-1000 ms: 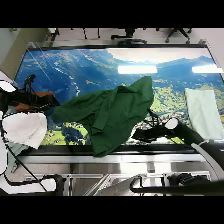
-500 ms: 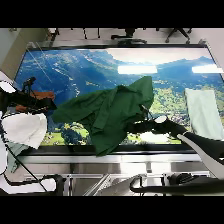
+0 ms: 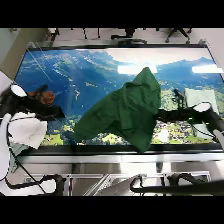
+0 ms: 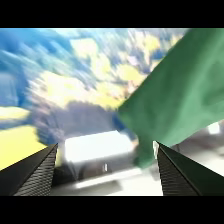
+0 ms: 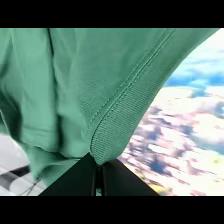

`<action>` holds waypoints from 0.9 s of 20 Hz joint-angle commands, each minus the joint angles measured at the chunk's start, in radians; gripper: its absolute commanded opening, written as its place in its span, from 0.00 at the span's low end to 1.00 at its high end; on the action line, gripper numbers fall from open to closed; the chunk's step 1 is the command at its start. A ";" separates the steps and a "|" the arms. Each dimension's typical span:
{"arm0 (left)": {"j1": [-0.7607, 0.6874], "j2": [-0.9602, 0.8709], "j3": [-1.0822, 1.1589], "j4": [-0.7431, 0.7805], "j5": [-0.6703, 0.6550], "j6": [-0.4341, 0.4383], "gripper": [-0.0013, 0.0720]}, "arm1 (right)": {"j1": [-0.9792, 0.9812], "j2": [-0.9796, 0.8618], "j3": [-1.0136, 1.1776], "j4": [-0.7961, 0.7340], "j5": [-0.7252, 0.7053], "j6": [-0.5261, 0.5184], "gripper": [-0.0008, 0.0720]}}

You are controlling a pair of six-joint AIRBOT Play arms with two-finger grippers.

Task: Fold the shirts.

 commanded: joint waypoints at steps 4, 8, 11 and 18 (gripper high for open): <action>-0.270 0.079 -0.288 -0.055 0.020 0.007 0.94 | -0.071 0.005 0.008 -0.032 0.053 -0.056 0.04; -0.432 0.136 -0.352 -0.055 0.107 0.006 0.94 | -0.071 -0.006 0.008 -0.032 0.054 -0.060 0.04; -0.487 0.123 -0.365 -0.014 0.249 -0.014 0.94 | -0.071 -0.006 0.008 -0.023 0.055 -0.060 0.04; -0.475 -0.015 -0.120 -0.008 0.045 -0.018 0.04 | -0.089 0.008 0.114 -0.013 0.192 -0.060 0.04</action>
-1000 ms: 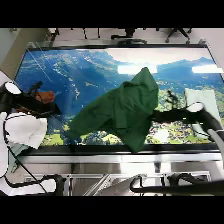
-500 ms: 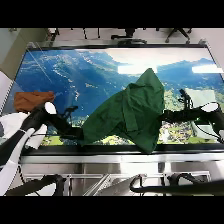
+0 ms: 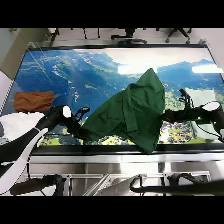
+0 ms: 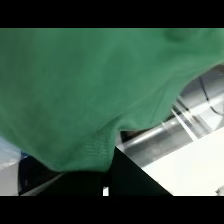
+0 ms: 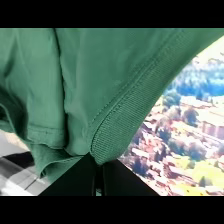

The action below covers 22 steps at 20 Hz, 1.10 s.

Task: Fold the shirts.

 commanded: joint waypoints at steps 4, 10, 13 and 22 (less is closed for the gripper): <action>0.077 0.171 0.513 -0.230 -0.098 -0.027 0.04 | -0.095 0.034 0.477 0.247 0.280 0.000 0.04; 0.413 0.439 1.068 -0.365 0.113 -0.328 0.04 | -0.288 0.037 1.100 0.670 0.267 0.027 0.04; 0.600 0.544 1.118 -0.366 0.096 -0.344 0.04 | -0.303 0.048 1.258 0.698 0.200 0.059 0.04; 0.880 0.706 0.677 -0.414 -0.091 -0.305 0.04 | -0.301 0.096 1.173 0.705 0.310 0.141 0.04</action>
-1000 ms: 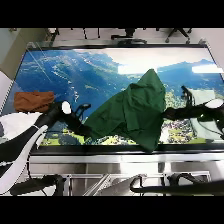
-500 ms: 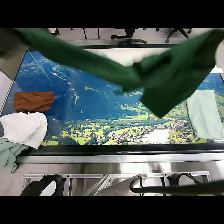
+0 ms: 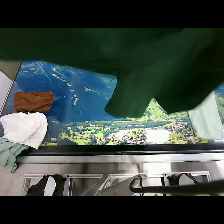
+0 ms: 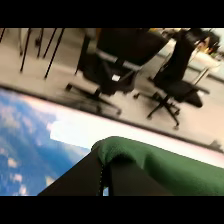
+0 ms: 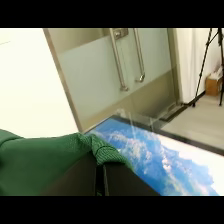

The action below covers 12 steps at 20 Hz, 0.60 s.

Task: Fold the shirts.

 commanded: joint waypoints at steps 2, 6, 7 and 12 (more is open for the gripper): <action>-0.066 0.036 -0.304 -0.063 -0.070 0.057 0.04 | -0.001 0.027 -0.153 0.010 0.090 0.029 0.04; -0.356 0.025 -0.507 -0.064 0.026 0.086 0.04 | 0.010 0.079 -0.357 0.009 0.093 -0.003 0.04; -0.419 0.013 -0.527 -0.058 0.064 0.088 0.04 | 0.031 0.079 -0.393 0.005 0.088 -0.013 0.04; -0.568 -0.113 -0.529 0.113 0.018 0.087 0.04 | 0.243 0.035 -0.587 -0.228 0.053 -0.027 0.04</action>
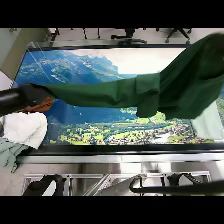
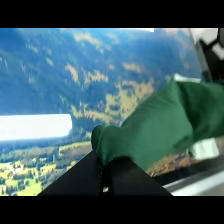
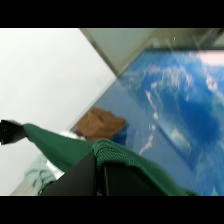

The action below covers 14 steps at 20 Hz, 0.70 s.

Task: Fold the shirts.

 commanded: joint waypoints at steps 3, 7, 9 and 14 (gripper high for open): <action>-0.079 -0.148 -0.021 0.246 -0.060 -0.005 0.04 | 0.212 -0.075 -0.241 -0.289 -0.082 -0.014 0.04; -0.033 -0.306 -0.035 0.333 -0.087 0.007 0.04 | 0.308 -0.219 -0.377 -0.441 -0.187 -0.014 0.04; -0.011 -0.392 -0.099 0.332 -0.026 0.026 0.04 | 0.337 -0.306 -0.412 -0.480 -0.211 -0.015 0.04; 0.057 -0.608 -0.245 0.326 0.132 0.107 0.04 | 0.348 -0.502 -0.418 -0.489 -0.279 -0.030 0.04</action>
